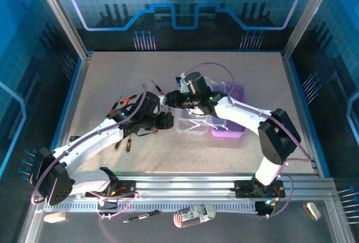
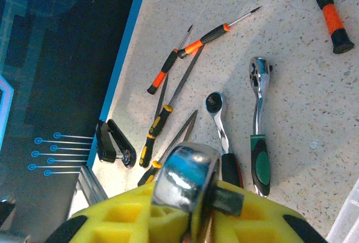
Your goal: Pack the tool kit
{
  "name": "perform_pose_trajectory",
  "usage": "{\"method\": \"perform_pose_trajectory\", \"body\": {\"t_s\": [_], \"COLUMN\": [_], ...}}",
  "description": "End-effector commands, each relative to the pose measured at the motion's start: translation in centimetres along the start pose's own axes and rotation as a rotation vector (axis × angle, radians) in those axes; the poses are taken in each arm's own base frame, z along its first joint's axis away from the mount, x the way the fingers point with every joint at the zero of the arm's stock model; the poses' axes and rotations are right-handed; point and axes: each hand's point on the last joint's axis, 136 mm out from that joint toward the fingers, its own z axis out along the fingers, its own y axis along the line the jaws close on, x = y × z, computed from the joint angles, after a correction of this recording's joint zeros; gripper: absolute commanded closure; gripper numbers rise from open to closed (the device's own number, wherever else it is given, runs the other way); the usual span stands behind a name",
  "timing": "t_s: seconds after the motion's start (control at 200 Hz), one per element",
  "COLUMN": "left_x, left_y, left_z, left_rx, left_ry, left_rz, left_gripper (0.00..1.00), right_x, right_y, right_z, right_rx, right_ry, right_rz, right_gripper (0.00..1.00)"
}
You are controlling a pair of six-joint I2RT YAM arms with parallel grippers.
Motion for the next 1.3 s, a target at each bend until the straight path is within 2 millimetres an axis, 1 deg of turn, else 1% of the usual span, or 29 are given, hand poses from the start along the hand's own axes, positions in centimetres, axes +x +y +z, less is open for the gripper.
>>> {"method": "perform_pose_trajectory", "body": {"t_s": [0.0, 0.035, 0.065, 0.125, 0.19, 0.215, 0.285, 0.36, 0.425, 0.54, 0.645, 0.73, 0.795, 0.845, 0.96, 1.036, 1.101, 1.296], "left_x": [-1.5, -1.5, -1.6, -1.8, -2.0, -2.1, -2.2, -2.2, -1.9, -0.7, 0.4, 1.1, 1.3, 1.3, 1.0, 0.8, 0.6, 0.0], "left_y": [-1.3, -1.1, -0.8, -0.3, 0.6, 1.0, 2.0, 3.6, 5.5, 8.4, 9.9, 11.1, 11.5, 11.8, 11.9, 11.7, 11.5, 11.0], "left_z": [-1.6, -1.9, -2.3, -3.1, -4.1, -4.6, -5.8, -6.6, -7.1, -7.0, -6.5, -6.2, -6.1, -6.2, -6.5, -6.5, -6.4, -6.5], "left_rx": [0.045, 0.038, 0.031, 0.014, -0.018, -0.031, -0.057, -0.093, -0.137, -0.174, -0.163, -0.169, -0.175, -0.183, -0.187, -0.177, -0.172, -0.176], "left_ry": [-0.089, -0.104, -0.119, -0.160, -0.214, -0.238, -0.308, -0.382, -0.450, -0.532, -0.577, -0.600, -0.613, -0.624, -0.642, -0.648, -0.647, -0.637], "left_rz": [0.051, 0.051, 0.049, 0.045, 0.027, 0.018, -0.011, -0.055, -0.135, -0.260, -0.328, -0.379, -0.393, -0.398, -0.398, -0.397, -0.390, -0.366], "left_gripper": [0.51, 0.43, 0.33, 0.23, 0.06, 0.01, 0.01, 0.01, 0.01, 0.01, 0.01, 0.01, 0.01, 0.01, 0.01, 0.01, 0.01, 0.01], "right_x": [-1.1, -1.3, -1.6, -2.1, -2.5, -2.7, -3.1, -3.7, -4.0, -4.6, -5.3, -6.0, -6.6, -7.0, -7.4, -7.3, -6.9, -5.7], "right_y": [1.7, 1.7, 1.7, 1.7, 1.6, 1.5, 1.0, 0.6, 0.2, -0.9, -1.9, -3.2, -4.5, -5.9, -9.9, -12.7, -14.8, -19.4], "right_z": [-0.5, -0.7, -1.0, -1.4, -2.0, -2.3, -3.1, -4.2, -5.2, -7.3, -9.7, -12.0, -13.8, -15.3, -18.7, -20.6, -21.5, -22.0], "right_rx": [-0.029, -0.021, -0.013, 0.000, 0.006, 0.012, 0.026, 0.036, 0.049, 0.088, 0.128, 0.174, 0.217, 0.268, 0.422, 0.515, 0.597, 0.777], "right_ry": [-0.026, -0.032, -0.041, -0.051, -0.053, -0.055, -0.064, -0.076, -0.082, -0.092, -0.109, -0.134, -0.161, -0.183, -0.236, -0.260, -0.252, -0.180], "right_rz": [-0.050, -0.059, -0.068, -0.085, -0.101, -0.107, -0.113, -0.124, -0.136, -0.148, -0.160, -0.157, -0.150, -0.146, -0.116, -0.083, -0.060, -0.025], "right_gripper": [0.91, 0.92, 0.92, 0.92, 0.92, 0.92, 0.91, 0.92, 0.91, 0.91, 0.92, 0.92, 0.92, 0.92, 0.92, 0.92, 0.92, 0.93]}}
